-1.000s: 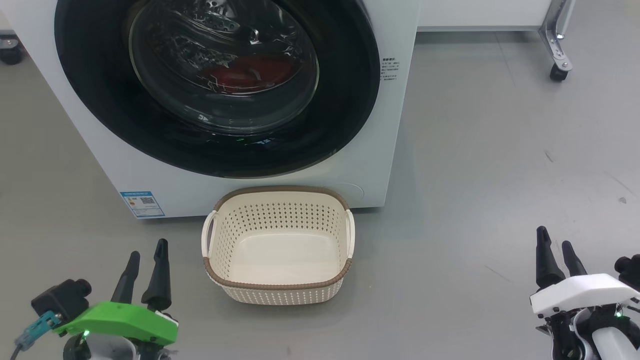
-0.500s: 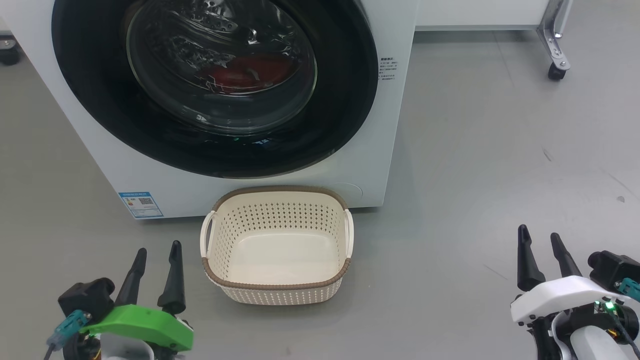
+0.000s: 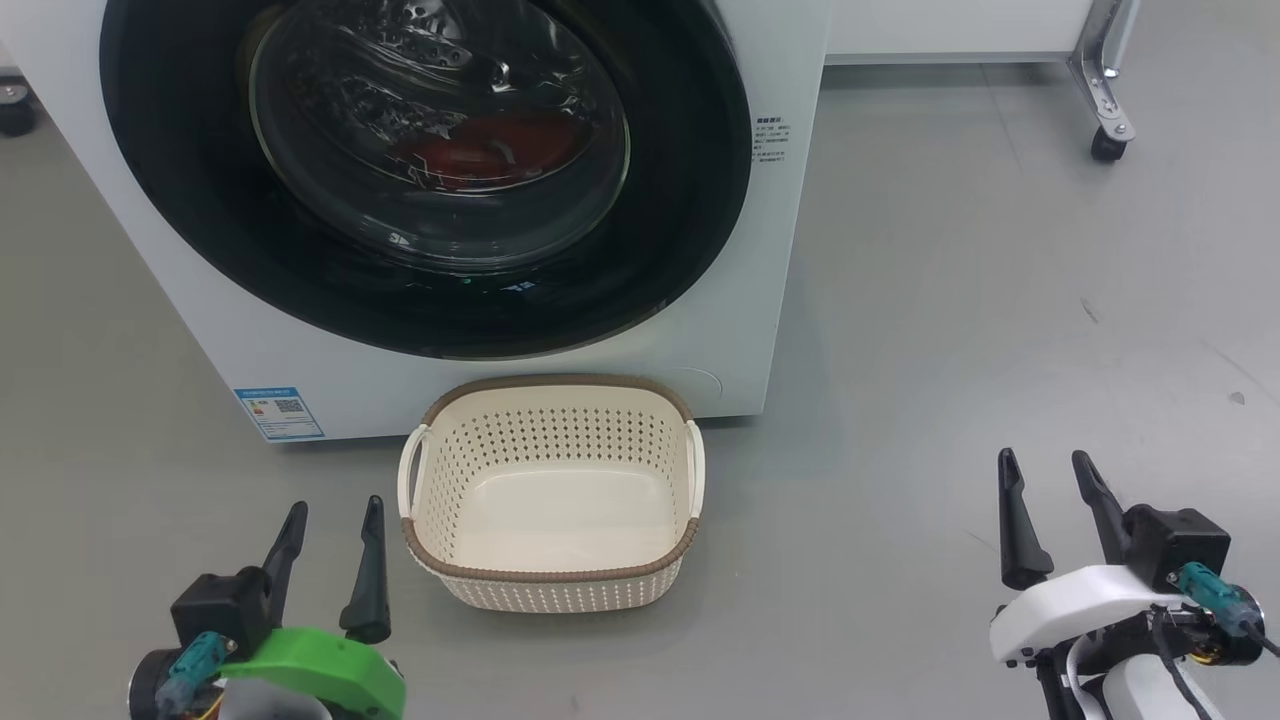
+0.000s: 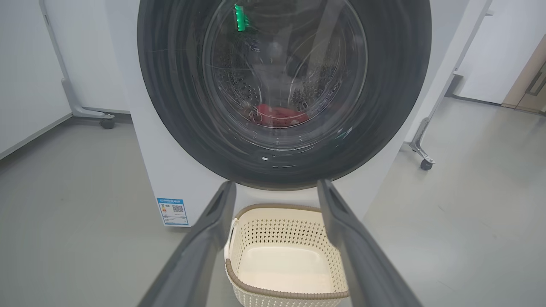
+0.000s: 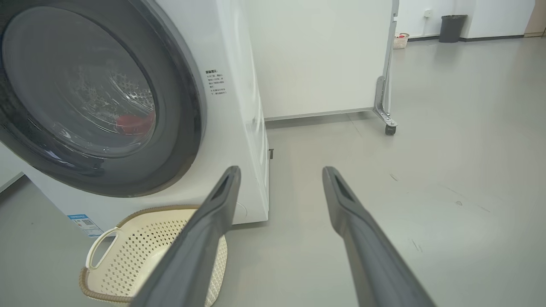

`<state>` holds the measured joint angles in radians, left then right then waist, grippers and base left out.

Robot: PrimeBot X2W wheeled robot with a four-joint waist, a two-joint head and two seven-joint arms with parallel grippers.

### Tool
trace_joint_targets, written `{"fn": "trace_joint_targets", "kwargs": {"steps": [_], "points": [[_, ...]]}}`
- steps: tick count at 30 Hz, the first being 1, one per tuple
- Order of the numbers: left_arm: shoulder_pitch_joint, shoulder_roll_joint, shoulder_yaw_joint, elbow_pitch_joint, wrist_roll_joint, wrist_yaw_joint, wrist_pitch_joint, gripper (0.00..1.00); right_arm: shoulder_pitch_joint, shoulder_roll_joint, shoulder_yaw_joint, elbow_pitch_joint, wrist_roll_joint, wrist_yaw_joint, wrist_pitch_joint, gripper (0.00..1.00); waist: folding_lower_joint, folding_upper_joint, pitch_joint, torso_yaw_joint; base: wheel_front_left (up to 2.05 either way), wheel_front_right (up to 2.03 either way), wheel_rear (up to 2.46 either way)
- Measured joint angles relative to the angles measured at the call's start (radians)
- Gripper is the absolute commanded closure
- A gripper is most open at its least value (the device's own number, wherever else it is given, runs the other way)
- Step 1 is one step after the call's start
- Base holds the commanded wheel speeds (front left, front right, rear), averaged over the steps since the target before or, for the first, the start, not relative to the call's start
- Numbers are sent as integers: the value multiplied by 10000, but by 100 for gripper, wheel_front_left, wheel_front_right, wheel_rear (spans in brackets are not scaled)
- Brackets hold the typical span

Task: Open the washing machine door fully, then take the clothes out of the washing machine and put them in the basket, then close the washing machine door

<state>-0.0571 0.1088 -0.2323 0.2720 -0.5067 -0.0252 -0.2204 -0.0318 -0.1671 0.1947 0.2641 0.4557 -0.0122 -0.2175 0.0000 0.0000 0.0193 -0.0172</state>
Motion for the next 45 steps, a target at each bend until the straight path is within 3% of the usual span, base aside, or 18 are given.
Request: {"fn": "trace_joint_targets", "kwargs": {"steps": [10, 37, 39, 40, 41, 45], "points": [[0, -61, -31, 201, 1127, 130, -305, 0, 8, 13, 217, -115, -1333, -98, -272, 0, 0, 0, 34, -11, 0, 0, 0], [-18, -295, 142, 633, 1294, 203, -305, 0, 47, 180, -167, -132, -1521, -69, -341, 0, 0, 0, 29, 66, 0, 0, 0], [-22, -299, 159, 646, 1306, 201, -305, 0, 47, 184, -194, -132, -1536, -67, -341, 19, 0, 0, 27, 75, 0, 0, 0], [-22, -301, 161, 656, 1306, 201, -305, 0, 47, 194, -211, -132, -1536, -65, -341, 93, 0, 0, 28, 79, 0, 0, 0], [-22, -305, 163, 667, 1308, 201, -305, 0, 47, 203, -226, -132, -1536, -63, -341, 100, 0, 0, 29, 83, 0, 0, 0], [-24, -328, 192, 685, 1346, 199, -305, 0, 47, 280, -259, -132, -1536, 21, -343, 100, 0, 0, 41, 91, 0, 0, 0]]}}
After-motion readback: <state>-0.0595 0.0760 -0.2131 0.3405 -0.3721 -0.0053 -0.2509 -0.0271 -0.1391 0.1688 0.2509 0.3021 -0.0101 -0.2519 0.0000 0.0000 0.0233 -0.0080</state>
